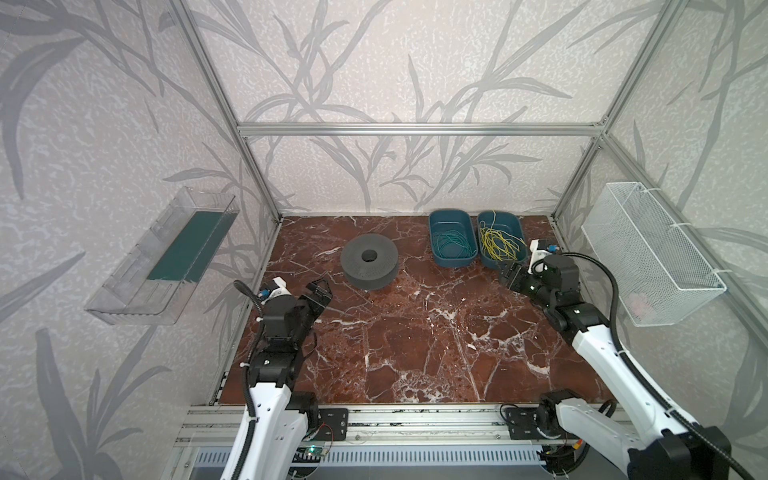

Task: Wrap the cables
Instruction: 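Raise both arms and move the left gripper toward the grey spool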

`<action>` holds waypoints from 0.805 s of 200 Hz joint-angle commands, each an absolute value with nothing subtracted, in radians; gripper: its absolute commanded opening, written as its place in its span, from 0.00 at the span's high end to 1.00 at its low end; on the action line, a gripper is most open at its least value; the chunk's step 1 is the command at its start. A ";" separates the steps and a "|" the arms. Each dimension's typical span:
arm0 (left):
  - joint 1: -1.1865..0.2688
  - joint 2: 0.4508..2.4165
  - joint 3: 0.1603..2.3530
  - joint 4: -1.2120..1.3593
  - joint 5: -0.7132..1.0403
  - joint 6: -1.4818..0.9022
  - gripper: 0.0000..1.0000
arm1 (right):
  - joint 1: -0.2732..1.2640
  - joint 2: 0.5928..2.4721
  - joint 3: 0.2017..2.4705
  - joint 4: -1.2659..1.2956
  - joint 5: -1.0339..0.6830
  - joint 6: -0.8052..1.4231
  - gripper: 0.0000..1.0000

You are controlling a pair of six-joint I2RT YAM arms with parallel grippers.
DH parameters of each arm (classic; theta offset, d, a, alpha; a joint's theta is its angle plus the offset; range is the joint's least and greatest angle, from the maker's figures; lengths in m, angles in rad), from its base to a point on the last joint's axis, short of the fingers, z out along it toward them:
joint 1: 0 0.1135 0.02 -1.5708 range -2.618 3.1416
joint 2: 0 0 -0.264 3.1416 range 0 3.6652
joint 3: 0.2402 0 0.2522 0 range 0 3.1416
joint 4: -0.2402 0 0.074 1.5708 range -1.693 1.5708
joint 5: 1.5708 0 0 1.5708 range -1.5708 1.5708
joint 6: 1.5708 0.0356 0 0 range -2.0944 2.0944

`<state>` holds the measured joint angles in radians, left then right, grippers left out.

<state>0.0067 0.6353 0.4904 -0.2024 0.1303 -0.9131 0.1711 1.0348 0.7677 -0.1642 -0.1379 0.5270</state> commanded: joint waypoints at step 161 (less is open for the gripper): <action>0.020 1.648 0.648 0.823 0.563 -1.140 0.42 | 0.213 1.185 0.668 0.051 -0.386 0.591 0.25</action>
